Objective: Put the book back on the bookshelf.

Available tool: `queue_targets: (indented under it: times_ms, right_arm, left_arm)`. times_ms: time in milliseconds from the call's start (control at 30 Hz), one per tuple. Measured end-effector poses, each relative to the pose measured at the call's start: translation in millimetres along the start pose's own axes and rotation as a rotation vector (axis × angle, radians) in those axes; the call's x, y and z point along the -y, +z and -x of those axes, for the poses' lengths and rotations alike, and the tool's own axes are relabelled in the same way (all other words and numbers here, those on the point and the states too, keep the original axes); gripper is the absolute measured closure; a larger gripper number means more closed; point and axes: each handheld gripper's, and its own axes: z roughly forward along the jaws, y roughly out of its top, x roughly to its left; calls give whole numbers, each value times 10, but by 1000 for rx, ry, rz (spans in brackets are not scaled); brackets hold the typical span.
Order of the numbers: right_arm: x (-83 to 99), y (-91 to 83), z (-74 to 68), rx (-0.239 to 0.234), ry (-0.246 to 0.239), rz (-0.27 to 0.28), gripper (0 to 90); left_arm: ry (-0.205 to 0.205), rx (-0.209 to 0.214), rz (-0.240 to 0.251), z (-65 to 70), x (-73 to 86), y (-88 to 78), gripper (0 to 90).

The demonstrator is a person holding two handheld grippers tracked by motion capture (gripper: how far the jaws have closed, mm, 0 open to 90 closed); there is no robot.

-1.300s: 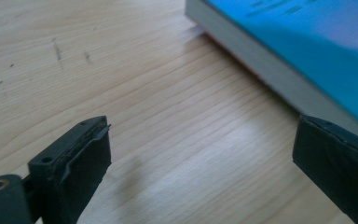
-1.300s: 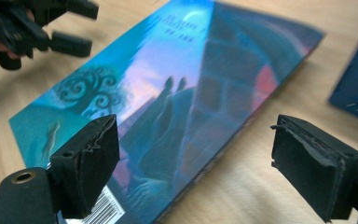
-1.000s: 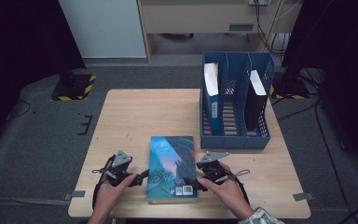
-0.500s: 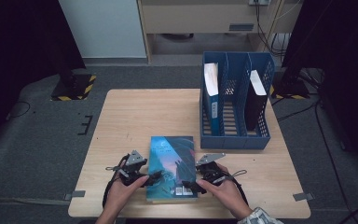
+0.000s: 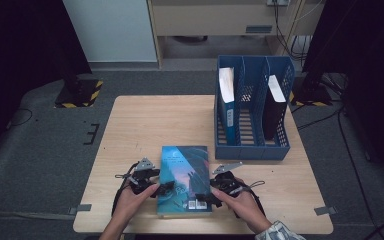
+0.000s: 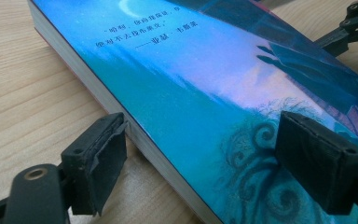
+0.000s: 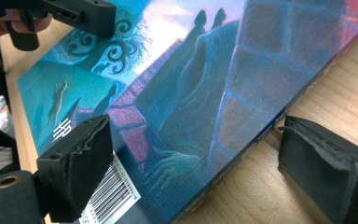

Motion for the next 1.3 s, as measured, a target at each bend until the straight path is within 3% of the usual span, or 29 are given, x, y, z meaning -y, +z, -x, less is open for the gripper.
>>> queue_targets:
  times_ms: [167,367,433,633,800,1100,1300]
  right_arm:
    - [-11,17,23,-22,8,-4,97]
    - [-27,5,16,-17,3,-15,115]
    - [-48,-29,-10,-3,-19,-13,137]
    - [-96,-51,-54,1,-43,6,153]
    - [-169,-72,-94,-4,-54,47,211]
    - [-214,81,-53,-60,-14,31,214]
    - [-208,106,-75,-49,-8,36,199]
  left_arm:
    - [4,18,15,-46,-10,31,162]
    - [14,18,17,-47,-9,25,165]
    - [12,18,11,-54,-11,18,167]
    - [33,-6,-25,-31,-60,-1,170]
    - [25,-4,-19,-46,-44,-17,173]
    - [10,3,-14,-59,-30,-16,174]
    - [12,-2,-14,-52,-30,-21,175]
